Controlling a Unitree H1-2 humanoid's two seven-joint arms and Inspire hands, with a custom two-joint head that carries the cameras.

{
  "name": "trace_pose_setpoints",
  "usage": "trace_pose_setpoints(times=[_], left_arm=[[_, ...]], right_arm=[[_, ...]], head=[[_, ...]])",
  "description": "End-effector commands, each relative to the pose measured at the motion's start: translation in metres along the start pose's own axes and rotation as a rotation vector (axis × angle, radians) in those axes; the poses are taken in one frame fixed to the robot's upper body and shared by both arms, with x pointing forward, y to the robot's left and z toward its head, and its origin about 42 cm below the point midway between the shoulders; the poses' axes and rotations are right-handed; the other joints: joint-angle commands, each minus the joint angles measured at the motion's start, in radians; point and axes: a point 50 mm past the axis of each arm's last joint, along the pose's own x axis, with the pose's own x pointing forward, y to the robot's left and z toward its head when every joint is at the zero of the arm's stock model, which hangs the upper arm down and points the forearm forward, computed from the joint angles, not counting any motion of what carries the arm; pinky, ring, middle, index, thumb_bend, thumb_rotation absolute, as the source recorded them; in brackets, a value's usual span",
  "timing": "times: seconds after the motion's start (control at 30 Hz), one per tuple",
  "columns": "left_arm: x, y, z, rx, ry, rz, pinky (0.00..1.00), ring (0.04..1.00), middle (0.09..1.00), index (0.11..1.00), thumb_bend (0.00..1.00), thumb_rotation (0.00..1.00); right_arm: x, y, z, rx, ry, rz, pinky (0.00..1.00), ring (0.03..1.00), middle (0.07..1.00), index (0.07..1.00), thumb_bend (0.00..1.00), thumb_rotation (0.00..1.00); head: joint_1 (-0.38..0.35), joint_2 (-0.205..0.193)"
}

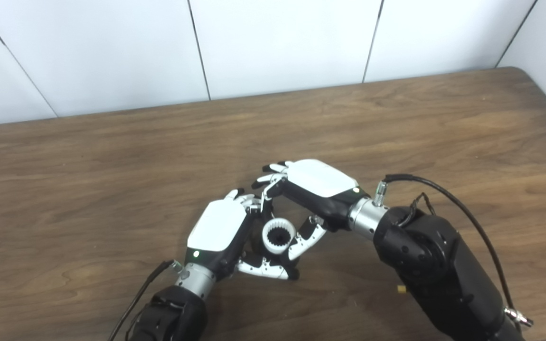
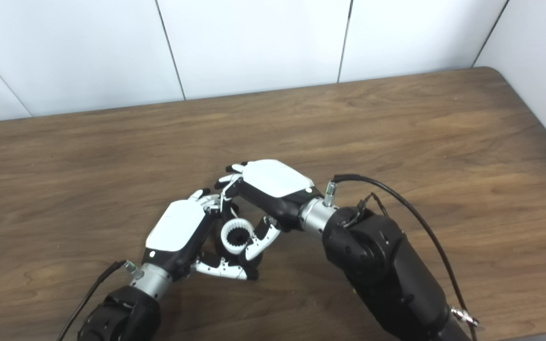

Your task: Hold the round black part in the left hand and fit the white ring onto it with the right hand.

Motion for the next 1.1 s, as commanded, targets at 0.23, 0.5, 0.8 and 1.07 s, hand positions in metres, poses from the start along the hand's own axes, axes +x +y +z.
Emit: trace_pose_setpoints(times=[0.23, 0.5, 0.8, 1.07], left_arm=[[0.002, 0.004, 0.0, 0.015, -0.005, 0.007, 0.96, 0.856, 0.764, 0.484, 0.52, 0.05], [0.003, 0.004, 0.0, 0.016, -0.008, 0.011, 0.95, 0.854, 0.761, 0.483, 0.52, 0.05], [0.002, 0.005, 0.001, 0.016, -0.008, 0.01, 0.95, 0.855, 0.761, 0.483, 0.52, 0.05], [0.002, 0.005, 0.001, 0.013, -0.006, 0.01, 0.96, 0.854, 0.762, 0.484, 0.52, 0.05]], right_arm=[[-0.004, -0.025, 0.004, -0.01, -0.013, -0.086, 1.0, 0.976, 0.861, 0.483, 0.52, 0.13], [-0.006, -0.028, 0.003, -0.009, -0.012, -0.081, 1.0, 0.978, 0.864, 0.483, 0.52, 0.13], [-0.005, -0.022, 0.004, -0.009, -0.019, -0.069, 1.0, 0.968, 0.857, 0.483, 0.52, 0.13], [-0.004, -0.016, 0.004, -0.006, -0.02, -0.057, 1.0, 0.964, 0.857, 0.482, 0.52, 0.13]], head=[[0.001, -0.003], [0.001, -0.004], [-0.001, -0.002], [0.001, 0.001]])
